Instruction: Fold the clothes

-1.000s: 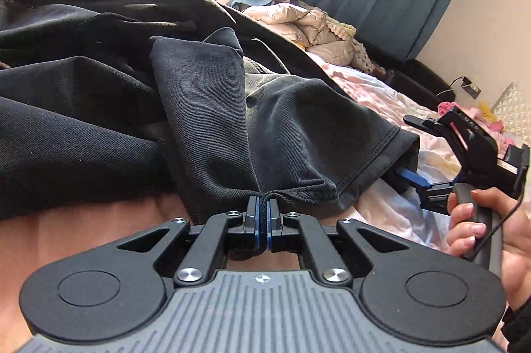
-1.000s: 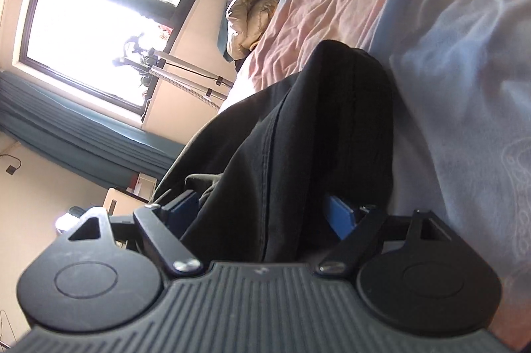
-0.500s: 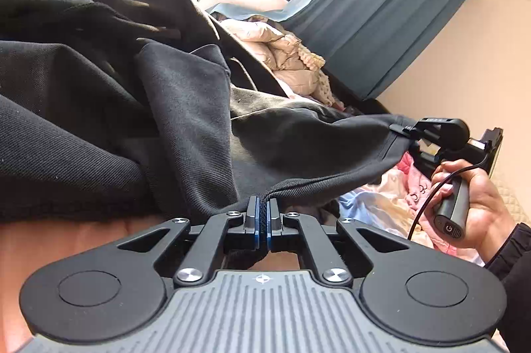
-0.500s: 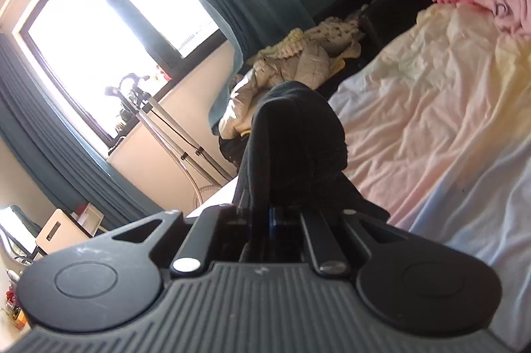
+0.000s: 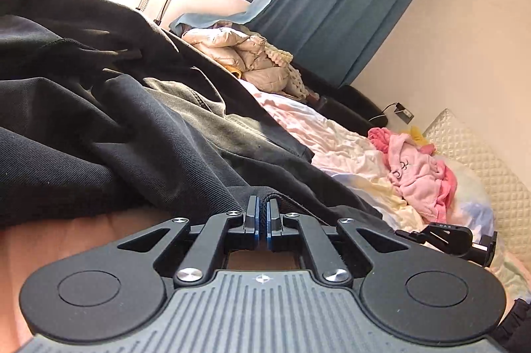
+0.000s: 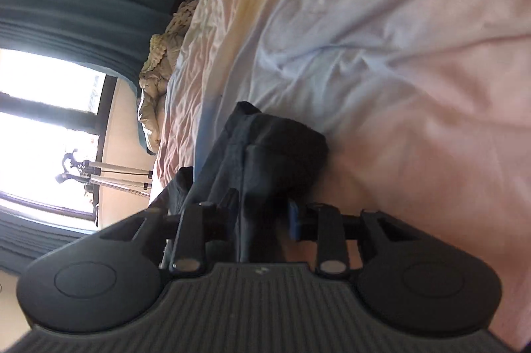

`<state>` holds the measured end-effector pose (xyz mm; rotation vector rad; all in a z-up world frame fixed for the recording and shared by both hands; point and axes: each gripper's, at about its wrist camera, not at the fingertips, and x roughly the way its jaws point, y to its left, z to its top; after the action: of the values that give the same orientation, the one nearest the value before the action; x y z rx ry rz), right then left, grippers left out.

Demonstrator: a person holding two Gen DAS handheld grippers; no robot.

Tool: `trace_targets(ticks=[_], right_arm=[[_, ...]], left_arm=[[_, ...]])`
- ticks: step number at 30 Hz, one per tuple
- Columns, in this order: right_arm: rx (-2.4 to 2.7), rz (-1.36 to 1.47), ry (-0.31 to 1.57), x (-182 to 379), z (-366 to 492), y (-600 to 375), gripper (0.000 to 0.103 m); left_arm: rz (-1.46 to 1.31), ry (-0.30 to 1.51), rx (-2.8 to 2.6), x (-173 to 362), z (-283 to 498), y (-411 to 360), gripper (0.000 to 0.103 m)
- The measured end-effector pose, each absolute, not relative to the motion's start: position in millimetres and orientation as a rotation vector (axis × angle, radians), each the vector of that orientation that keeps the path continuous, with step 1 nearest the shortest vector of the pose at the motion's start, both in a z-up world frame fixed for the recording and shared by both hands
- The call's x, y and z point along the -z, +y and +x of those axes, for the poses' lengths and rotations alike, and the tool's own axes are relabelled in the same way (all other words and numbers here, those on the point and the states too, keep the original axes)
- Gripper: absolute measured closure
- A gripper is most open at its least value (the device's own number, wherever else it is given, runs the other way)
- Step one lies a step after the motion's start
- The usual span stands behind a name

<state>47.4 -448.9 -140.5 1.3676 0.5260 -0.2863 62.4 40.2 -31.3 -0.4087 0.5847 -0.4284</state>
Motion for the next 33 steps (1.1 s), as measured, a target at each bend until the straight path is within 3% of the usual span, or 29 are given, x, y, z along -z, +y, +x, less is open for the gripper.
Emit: trace_targets(ticks=[2, 6, 11, 14, 15, 16, 19, 24, 26, 29, 32, 33], right_arm=[[0.244, 1.414, 0.517, 142.6, 38.0, -446.3, 0.064], [0.078, 1.375, 0.492, 119.3, 47.8, -437.9, 0.042], [0.189, 1.257, 0.547, 112.3, 61.1, -441.4, 0.040], [0.226, 1.349, 0.519, 133.1, 59.4, -450.4, 0.046], [0.251, 1.327, 0.521, 131.6, 62.0, -451.7, 0.054], [0.274, 1.307, 0.522, 130.2, 64.7, -453.1, 0.075], [0.241, 1.280, 0.465, 122.1, 76.6, -456.5, 0.093], [-0.022, 1.035, 0.116, 52.5, 75.7, -445.1, 0.097], [0.001, 0.972, 0.078, 34.8, 66.0, -443.7, 0.097], [0.154, 1.110, 0.226, 68.1, 66.2, -464.0, 0.097], [0.315, 1.491, 0.472, 149.6, 58.5, -485.1, 0.096], [0.328, 1.599, 0.481, 166.4, 51.9, -486.9, 0.096]], left_arm=[[-0.392, 0.594, 0.410, 33.8, 61.4, 37.5, 0.099], [-0.376, 0.607, 0.382, 34.9, 60.9, 37.4, 0.099], [-0.379, 0.633, 0.347, 39.0, 63.2, 40.9, 0.098], [-0.372, 0.641, 0.335, 41.0, 65.9, 39.6, 0.098], [-0.368, 0.646, 0.332, 42.0, 66.6, 39.1, 0.098], [-0.364, 0.653, 0.330, 43.1, 67.1, 38.6, 0.098], [-0.353, 0.670, 0.333, 47.5, 68.8, 36.5, 0.098], [-0.308, 0.646, 0.366, 45.7, 66.5, 27.0, 0.098], [-0.291, 0.635, 0.376, 44.6, 65.1, 24.3, 0.098], [-0.293, 0.633, 0.400, 44.2, 62.4, 24.0, 0.092], [-0.268, 0.675, 0.383, 40.9, 57.4, 23.1, 0.087], [-0.260, 0.686, 0.379, 38.5, 54.7, 24.3, 0.079]])
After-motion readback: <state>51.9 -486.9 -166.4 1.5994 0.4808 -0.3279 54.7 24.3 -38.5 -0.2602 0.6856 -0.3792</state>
